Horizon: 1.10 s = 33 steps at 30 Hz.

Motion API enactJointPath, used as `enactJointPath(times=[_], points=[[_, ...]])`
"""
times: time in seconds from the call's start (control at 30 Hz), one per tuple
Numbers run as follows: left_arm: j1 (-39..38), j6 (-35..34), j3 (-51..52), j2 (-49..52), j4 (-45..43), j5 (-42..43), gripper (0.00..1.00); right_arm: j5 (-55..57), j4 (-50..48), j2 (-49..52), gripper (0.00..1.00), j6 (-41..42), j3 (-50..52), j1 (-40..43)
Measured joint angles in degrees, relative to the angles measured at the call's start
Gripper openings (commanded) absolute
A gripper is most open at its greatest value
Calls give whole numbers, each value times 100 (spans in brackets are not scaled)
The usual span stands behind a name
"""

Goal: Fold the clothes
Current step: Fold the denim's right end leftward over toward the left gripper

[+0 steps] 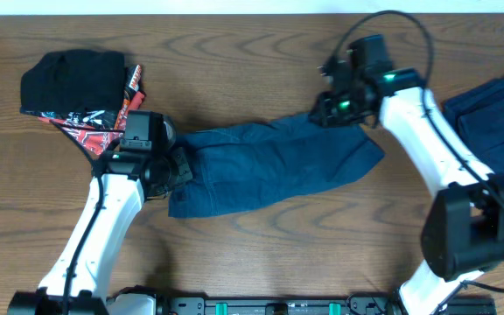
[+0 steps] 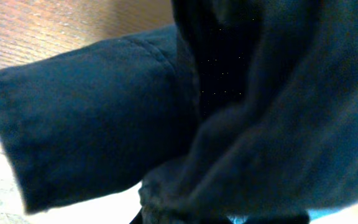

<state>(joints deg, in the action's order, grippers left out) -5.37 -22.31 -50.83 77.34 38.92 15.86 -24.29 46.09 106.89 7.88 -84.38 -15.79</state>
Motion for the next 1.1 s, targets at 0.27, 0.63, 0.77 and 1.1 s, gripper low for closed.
enactJointPath(times=[0.27,0.63,0.77,1.1], points=[[-9,9,-37,-538,164,225,6,-297,-402,1110,21,70,0,-1193],[-9,9,-409,-1084,175,243,6,-444,-1471,1792,25,393,-28,-2243],[-9,9,-527,-1134,188,245,6,-437,-1394,1845,27,426,-166,-2485],[-9,9,-555,-1134,199,221,6,498,212,1342,28,289,-839,-1722]])
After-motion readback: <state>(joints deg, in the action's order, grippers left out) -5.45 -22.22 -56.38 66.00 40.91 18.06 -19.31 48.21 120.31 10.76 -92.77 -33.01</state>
